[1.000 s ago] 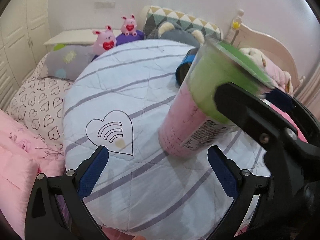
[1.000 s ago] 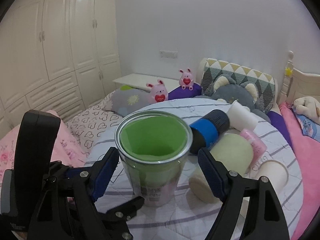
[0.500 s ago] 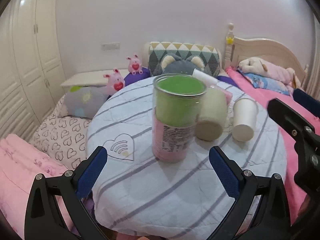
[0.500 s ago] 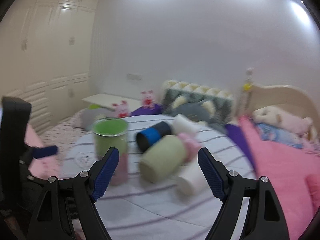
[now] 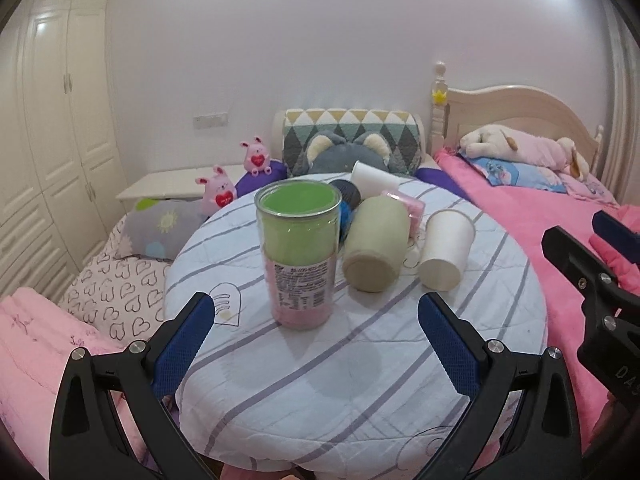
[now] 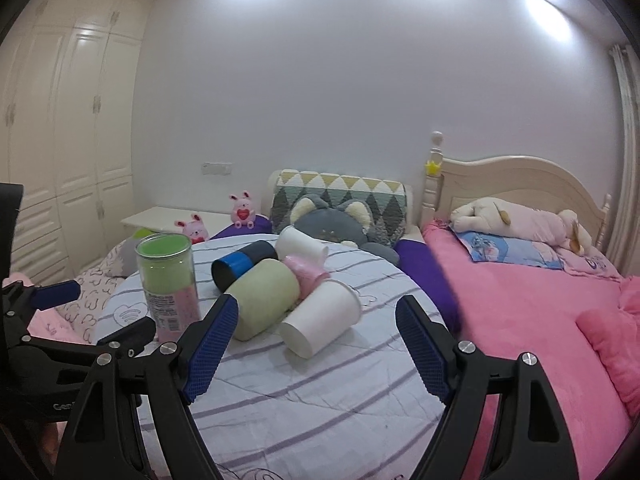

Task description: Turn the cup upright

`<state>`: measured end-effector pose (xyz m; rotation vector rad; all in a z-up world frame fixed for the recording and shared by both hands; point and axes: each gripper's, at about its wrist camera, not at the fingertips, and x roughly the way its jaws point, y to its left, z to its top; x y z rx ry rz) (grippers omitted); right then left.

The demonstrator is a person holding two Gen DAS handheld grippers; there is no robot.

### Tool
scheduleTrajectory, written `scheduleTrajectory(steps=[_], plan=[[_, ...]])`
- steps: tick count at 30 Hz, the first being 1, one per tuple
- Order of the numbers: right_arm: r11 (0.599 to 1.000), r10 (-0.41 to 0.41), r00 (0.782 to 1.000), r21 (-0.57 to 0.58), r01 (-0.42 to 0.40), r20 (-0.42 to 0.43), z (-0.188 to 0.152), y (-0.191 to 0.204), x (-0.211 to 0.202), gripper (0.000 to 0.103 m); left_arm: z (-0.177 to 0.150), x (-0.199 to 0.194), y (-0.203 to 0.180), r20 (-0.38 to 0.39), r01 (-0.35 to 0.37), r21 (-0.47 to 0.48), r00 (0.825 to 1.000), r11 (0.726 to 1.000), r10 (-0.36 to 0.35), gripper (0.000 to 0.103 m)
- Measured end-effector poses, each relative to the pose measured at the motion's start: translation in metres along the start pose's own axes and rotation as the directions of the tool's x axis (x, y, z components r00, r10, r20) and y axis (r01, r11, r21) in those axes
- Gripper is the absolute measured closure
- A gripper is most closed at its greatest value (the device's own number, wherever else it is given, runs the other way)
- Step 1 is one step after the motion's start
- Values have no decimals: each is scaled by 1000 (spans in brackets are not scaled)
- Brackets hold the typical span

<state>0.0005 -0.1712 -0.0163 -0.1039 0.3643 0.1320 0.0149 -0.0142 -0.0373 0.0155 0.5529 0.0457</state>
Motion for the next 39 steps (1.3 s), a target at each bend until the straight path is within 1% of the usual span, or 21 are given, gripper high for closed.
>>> scheduleTrajectory(steps=[4, 9, 12, 19, 28, 39], plan=[[1000, -4, 1000, 24, 4, 4, -1, -11, -2, 20, 3, -3, -8, 6, -1, 4, 1000, 1000, 1, 0], [999, 3, 1000, 49, -3, 1, -3, -21, -2, 20, 9, -4, -16, -6, -18, 8, 1000, 1000, 18, 0], [998, 4, 1000, 61, -4, 6, -1, -26, -2, 20, 13, -5, -21, 3, -40, 6, 999, 999, 40, 0], [997, 19, 1000, 78, -20, 10, 2, -37, 2, 20, 21, -4, -30, 9, -51, 5, 999, 999, 51, 0], [995, 38, 999, 87, -40, 15, 7, -46, 9, 20, 27, -1, -35, 7, -38, -5, 999, 999, 38, 0], [994, 44, 999, 99, -47, 25, 10, -47, 10, 20, 34, 2, -38, 14, -43, -2, 999, 999, 43, 0]])
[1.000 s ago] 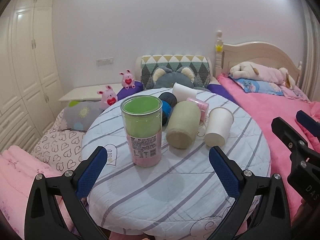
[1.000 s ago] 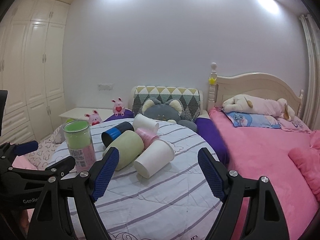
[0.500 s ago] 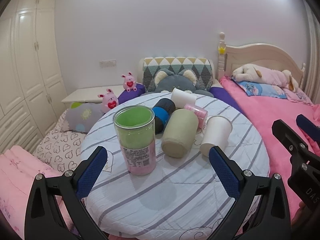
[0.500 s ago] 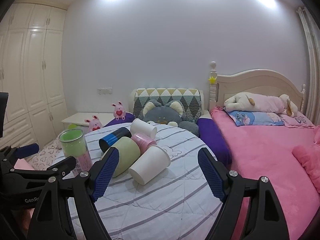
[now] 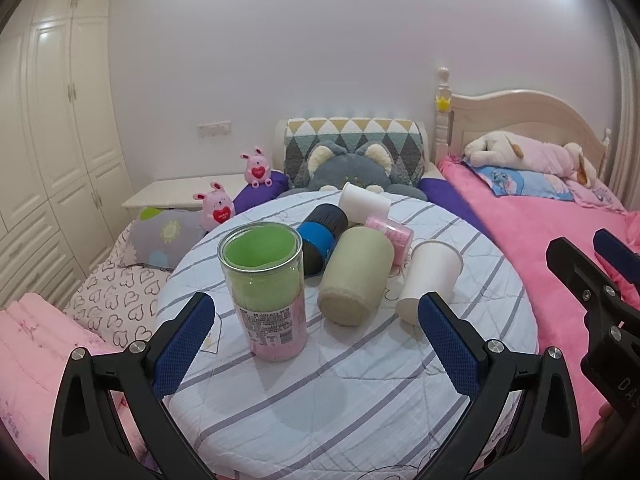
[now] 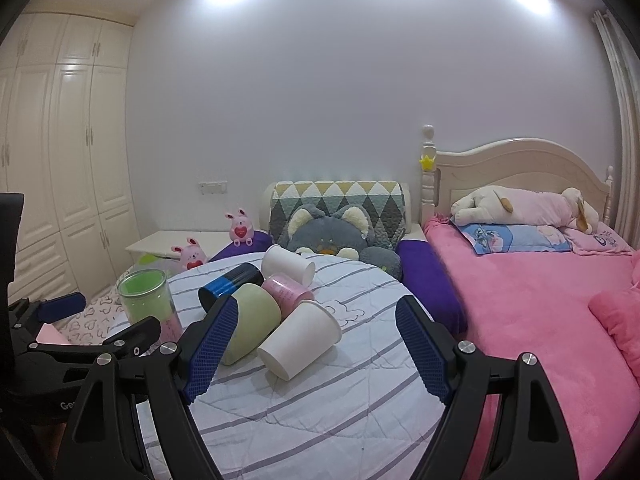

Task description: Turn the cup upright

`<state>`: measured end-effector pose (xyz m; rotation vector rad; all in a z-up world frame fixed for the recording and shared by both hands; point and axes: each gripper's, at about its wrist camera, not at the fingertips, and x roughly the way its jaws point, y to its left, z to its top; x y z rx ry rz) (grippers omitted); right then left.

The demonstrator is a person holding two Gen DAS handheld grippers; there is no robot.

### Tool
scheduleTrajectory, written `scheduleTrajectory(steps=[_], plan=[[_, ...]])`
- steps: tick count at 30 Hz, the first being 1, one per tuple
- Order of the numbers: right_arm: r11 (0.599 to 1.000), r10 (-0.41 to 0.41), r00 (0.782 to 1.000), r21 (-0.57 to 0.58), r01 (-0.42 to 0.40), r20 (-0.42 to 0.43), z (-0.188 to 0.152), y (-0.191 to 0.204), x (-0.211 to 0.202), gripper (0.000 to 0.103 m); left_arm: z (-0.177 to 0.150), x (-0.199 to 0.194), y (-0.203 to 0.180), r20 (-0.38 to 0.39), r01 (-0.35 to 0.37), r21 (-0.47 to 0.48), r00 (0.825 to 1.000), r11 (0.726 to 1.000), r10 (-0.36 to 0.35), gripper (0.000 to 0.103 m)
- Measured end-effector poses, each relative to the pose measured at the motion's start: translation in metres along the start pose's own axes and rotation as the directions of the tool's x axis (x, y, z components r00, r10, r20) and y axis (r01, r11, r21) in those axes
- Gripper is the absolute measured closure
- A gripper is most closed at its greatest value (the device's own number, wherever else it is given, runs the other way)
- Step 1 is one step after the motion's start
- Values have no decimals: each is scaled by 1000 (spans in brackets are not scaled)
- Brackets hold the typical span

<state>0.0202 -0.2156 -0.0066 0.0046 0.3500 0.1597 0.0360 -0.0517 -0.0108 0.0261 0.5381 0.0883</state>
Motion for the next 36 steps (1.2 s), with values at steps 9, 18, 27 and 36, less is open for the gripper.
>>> scheduleTrajectory(steps=[9, 18, 27, 36], plan=[[1000, 1, 1000, -4, -1, 4, 0, 2, 0, 20, 1, -2, -2, 19, 2, 2, 1000, 1000, -2, 0], [1000, -1, 1000, -4, 1, 8, -1, 3, -1, 20, 2, -7, -1, 63, 22, -2, 998, 1000, -22, 0], [999, -31, 999, -30, 32, 25, 0, 5, -7, 20, 2, -8, -6, 91, 19, 14, 996, 1000, -20, 0], [999, -38, 999, -36, 39, 29, 2, 5, -8, 20, 3, -7, -4, 91, 19, -1, 996, 1000, -19, 0]])
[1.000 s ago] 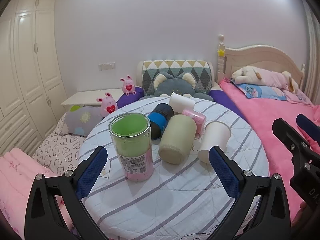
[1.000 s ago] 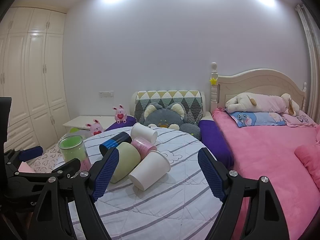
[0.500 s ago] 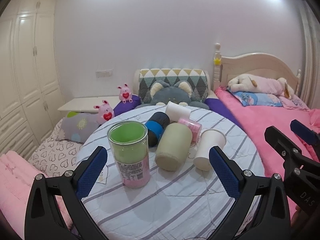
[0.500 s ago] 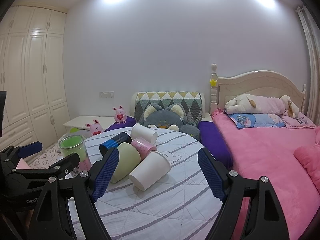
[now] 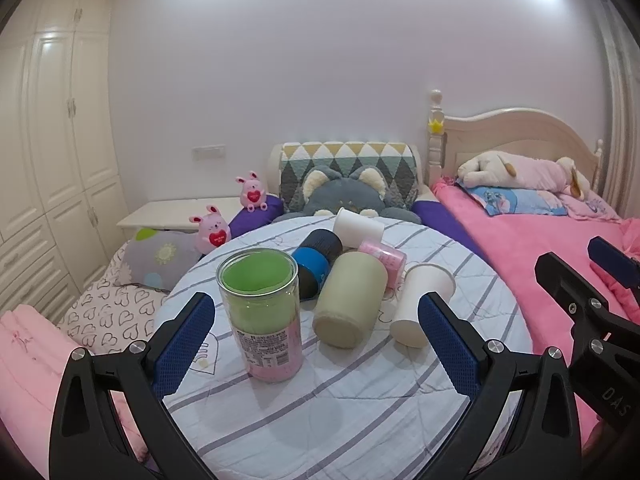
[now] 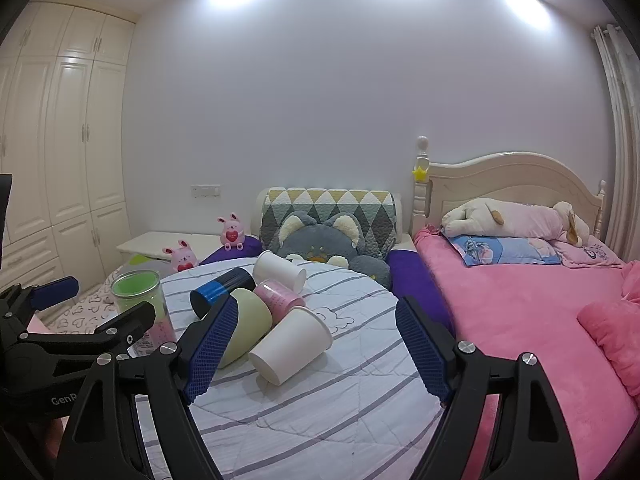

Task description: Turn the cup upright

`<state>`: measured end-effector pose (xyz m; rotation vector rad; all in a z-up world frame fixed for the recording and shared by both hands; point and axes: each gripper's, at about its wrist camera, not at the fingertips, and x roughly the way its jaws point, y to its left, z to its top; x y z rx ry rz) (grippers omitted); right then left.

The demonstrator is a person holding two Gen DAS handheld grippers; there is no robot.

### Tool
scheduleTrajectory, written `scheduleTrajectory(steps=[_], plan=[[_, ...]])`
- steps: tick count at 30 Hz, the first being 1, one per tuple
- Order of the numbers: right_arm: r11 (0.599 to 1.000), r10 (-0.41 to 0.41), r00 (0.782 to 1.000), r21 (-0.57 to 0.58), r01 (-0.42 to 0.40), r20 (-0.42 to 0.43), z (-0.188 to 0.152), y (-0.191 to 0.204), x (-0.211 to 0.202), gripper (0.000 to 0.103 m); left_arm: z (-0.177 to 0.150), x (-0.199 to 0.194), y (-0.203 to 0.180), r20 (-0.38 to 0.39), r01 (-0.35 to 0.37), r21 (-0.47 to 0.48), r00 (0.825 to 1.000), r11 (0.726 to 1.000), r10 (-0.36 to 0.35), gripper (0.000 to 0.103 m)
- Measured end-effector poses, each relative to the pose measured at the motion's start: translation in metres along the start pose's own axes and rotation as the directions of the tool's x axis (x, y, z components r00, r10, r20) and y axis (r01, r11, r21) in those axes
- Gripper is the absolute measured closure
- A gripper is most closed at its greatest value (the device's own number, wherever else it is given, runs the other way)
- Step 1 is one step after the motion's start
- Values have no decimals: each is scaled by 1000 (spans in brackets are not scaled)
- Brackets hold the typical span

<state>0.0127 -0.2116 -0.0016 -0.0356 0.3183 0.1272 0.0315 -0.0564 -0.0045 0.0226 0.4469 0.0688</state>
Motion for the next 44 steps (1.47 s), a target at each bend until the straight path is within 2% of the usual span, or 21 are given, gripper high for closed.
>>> scheduleTrajectory(steps=[27, 44], plan=[[1000, -6, 1000, -26, 5, -9, 1, 8, 0, 20, -3, 3, 5, -7, -1, -7, 1000, 1000, 1, 0], [998, 5, 999, -60, -8, -41, 0, 20, 9, 20, -12, 21, 24, -74, 5, -34, 997, 999, -8, 0]])
